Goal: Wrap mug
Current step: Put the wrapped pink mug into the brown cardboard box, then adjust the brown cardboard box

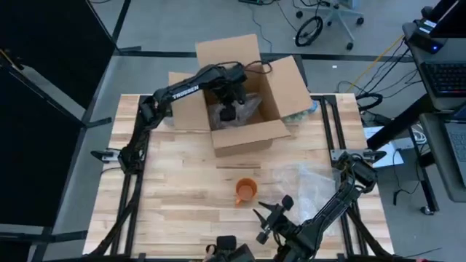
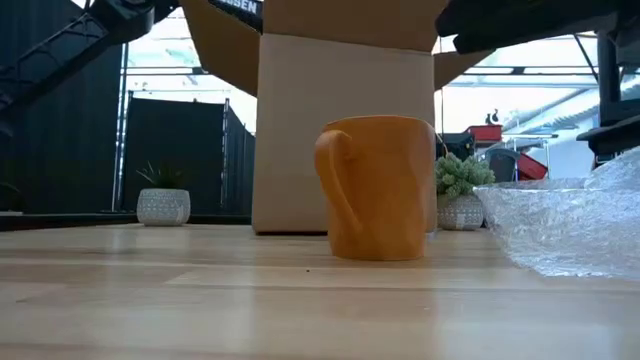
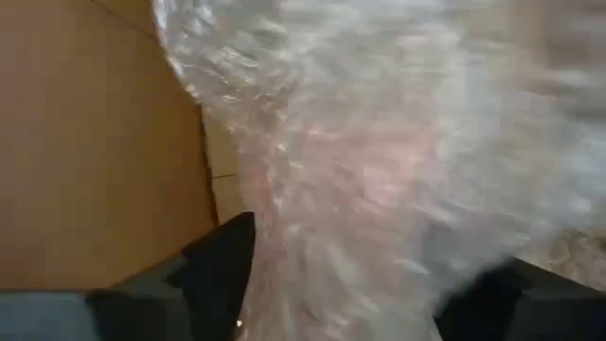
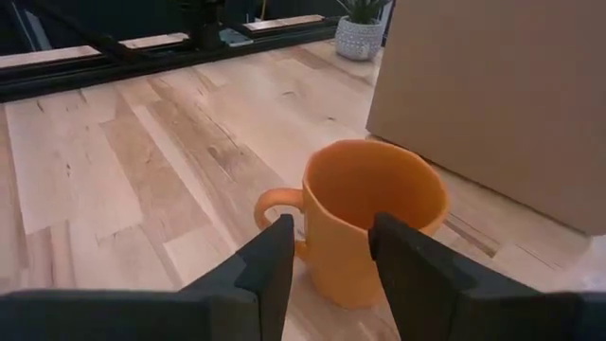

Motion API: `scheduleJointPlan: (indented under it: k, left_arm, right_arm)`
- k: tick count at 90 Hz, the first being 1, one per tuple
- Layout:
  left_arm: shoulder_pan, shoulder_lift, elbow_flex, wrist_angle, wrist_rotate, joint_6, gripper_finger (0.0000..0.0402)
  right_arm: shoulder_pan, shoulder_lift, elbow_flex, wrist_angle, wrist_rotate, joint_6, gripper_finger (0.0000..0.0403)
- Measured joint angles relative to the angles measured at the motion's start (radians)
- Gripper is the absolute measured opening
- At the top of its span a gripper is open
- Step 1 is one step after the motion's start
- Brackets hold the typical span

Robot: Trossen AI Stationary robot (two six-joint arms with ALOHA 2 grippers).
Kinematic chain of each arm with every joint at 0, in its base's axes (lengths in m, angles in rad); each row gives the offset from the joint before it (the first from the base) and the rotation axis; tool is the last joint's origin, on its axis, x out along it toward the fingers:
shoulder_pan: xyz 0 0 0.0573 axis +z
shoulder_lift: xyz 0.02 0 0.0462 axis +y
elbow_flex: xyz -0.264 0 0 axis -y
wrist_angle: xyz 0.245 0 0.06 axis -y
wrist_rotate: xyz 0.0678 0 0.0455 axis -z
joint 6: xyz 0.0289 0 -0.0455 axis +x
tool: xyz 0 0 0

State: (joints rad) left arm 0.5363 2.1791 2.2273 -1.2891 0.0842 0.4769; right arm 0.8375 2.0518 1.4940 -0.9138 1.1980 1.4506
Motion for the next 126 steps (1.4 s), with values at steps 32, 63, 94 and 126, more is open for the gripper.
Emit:
scheduleJointPlan:
  k: [32,63,94,126]
  left_arm:
    - [-0.022,-0.218,0.060,0.021,-0.003,-0.127,0.0281]
    - [-0.257,-0.426,0.059,-0.060,-0.091,-0.253,0.0281]
    - [-0.655,-0.462,0.036,-0.278,-0.359,-0.572,0.0230]
    - [-0.979,-0.481,-0.344,-0.164,-0.658,-0.821,0.0185]
  right_arm:
    - [0.000,0.000,0.000,0.018,-0.027,-0.040,0.0130]
    - [0.000,0.000,0.000,0.029,-0.025,-0.083,0.0130]
    - [0.015,0.000,0.000,0.147,-0.025,-0.122,0.0130]
    - [0.044,0.000,0.000,0.261,-0.019,-0.248,0.0130]
